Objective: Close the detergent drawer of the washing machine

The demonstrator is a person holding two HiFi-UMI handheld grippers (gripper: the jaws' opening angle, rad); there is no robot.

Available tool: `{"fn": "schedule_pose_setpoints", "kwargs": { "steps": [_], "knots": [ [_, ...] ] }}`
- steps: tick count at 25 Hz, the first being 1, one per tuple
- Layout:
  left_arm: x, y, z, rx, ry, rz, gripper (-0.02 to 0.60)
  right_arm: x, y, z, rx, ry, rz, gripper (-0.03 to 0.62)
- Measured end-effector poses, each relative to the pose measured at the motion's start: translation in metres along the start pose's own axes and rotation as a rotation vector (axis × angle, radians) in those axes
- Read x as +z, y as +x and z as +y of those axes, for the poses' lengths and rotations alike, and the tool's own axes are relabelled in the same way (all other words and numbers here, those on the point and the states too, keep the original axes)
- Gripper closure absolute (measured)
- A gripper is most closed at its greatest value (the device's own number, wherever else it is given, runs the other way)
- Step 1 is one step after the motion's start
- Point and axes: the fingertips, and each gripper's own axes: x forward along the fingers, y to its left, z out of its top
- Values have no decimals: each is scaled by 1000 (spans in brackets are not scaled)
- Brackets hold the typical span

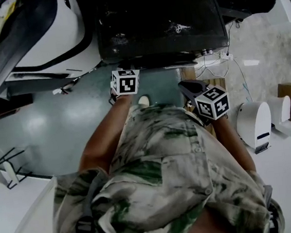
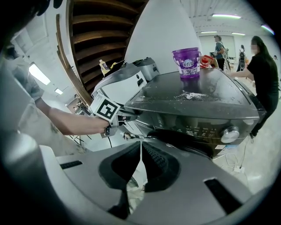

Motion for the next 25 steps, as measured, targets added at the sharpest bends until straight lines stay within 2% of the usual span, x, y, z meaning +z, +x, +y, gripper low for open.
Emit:
{"fn": "schedule_pose_setpoints", "kwargs": {
  "steps": [4, 10, 17, 25],
  "knots": [
    [0, 0, -1, 11, 17, -4, 522, 2, -1, 3, 11, -7, -8, 562],
    [3, -6, -4, 32, -15, -21, 485, -4, -9, 6, 25, -19, -13, 562],
    [4, -30, -8, 82, -44, -54, 483, -17, -26, 6, 50, -45, -23, 562],
    [-10, -66, -46, 91, -97, -83, 483, -40, -55, 9, 93, -94, -30, 562]
  ]
}}
